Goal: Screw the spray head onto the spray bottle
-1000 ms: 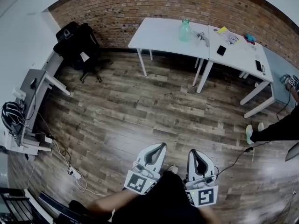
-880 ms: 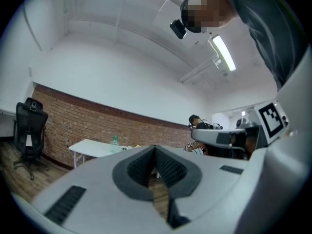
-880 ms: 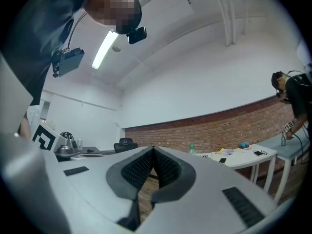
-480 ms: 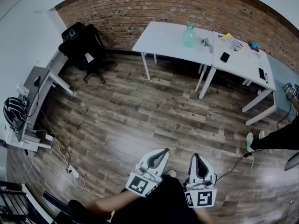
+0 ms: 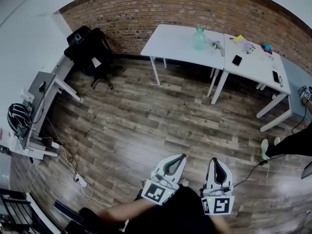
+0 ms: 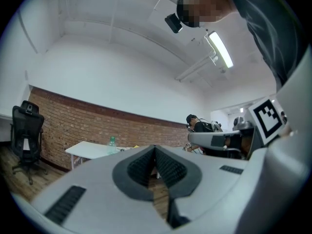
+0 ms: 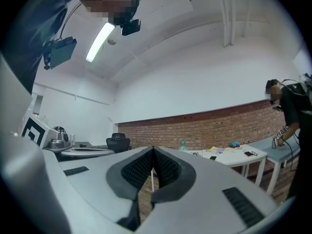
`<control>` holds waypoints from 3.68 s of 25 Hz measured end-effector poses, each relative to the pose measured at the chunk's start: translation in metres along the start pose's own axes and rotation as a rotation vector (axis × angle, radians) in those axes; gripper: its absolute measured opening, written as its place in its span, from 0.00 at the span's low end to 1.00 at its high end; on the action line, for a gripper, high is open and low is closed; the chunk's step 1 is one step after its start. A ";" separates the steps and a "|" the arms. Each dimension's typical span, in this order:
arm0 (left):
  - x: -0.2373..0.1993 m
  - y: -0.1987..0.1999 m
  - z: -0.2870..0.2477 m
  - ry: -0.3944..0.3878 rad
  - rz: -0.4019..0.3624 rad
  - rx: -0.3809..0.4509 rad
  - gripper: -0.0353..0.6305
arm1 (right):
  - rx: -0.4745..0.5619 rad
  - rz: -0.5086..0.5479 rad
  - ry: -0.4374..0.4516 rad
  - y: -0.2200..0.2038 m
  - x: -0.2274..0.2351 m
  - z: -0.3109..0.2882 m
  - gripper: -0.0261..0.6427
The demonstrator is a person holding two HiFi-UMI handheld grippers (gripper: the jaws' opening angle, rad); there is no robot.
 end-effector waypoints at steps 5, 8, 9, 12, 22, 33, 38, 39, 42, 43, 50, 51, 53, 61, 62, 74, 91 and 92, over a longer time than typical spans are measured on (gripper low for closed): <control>-0.012 -0.003 0.010 0.055 0.017 0.001 0.06 | -0.017 0.017 0.013 -0.010 -0.011 -0.004 0.05; -0.014 -0.005 0.015 0.073 0.022 -0.006 0.06 | -0.013 0.006 0.022 -0.008 -0.016 -0.007 0.05; -0.015 -0.006 0.016 0.074 0.029 -0.004 0.06 | -0.010 0.006 0.027 -0.007 -0.017 -0.009 0.05; -0.016 -0.006 0.019 0.070 0.058 0.007 0.06 | -0.013 0.005 0.050 -0.008 -0.021 -0.013 0.05; -0.024 -0.006 0.017 0.074 0.092 0.012 0.06 | -0.017 -0.029 0.029 -0.009 -0.013 -0.026 0.05; -0.034 -0.005 0.014 0.087 0.093 0.012 0.06 | -0.017 -0.018 0.059 -0.010 -0.018 -0.032 0.05; -0.043 -0.004 0.018 0.113 0.065 0.027 0.06 | -0.017 -0.035 0.064 -0.013 -0.018 -0.036 0.05; -0.044 -0.002 0.018 0.119 0.076 0.027 0.06 | -0.018 -0.036 0.063 -0.014 -0.018 -0.036 0.05; -0.048 -0.002 0.019 0.140 0.052 0.026 0.06 | -0.016 -0.041 0.063 -0.014 -0.017 -0.039 0.05; -0.049 -0.002 0.019 0.146 0.036 0.026 0.06 | -0.016 -0.044 0.063 -0.014 -0.015 -0.039 0.05; -0.057 -0.005 0.021 0.222 0.006 0.021 0.06 | -0.037 -0.070 0.044 -0.023 0.001 -0.033 0.05; -0.058 -0.005 0.022 0.232 0.007 0.017 0.06 | -0.041 -0.076 0.037 -0.024 0.004 -0.031 0.05; -0.055 -0.004 0.024 0.236 -0.001 0.010 0.06 | -0.043 -0.087 0.020 -0.024 0.008 -0.024 0.05; -0.029 -0.008 0.008 0.127 -0.004 -0.024 0.06 | -0.092 -0.113 -0.024 -0.045 0.018 -0.013 0.05; -0.029 -0.008 0.005 0.120 0.002 -0.026 0.06 | -0.095 -0.114 -0.035 -0.046 0.020 -0.013 0.05; -0.019 -0.010 -0.027 -0.006 0.035 -0.027 0.06 | -0.103 -0.056 -0.079 -0.037 0.026 -0.032 0.05; -0.092 0.002 -0.063 0.055 0.063 0.011 0.06 | -0.094 0.035 -0.086 -0.019 0.024 -0.106 0.05; -0.095 0.002 -0.066 0.054 0.065 0.008 0.06 | -0.092 0.037 -0.088 -0.018 0.024 -0.111 0.05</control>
Point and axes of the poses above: the fingertips, and each gripper's own axes: z backward along the fingers, x to its right, y out of its top, the point moved 4 cm from there along z, backward along the fingers, and after that the axes turned 1 degree about -z, right-handed, at the moved point
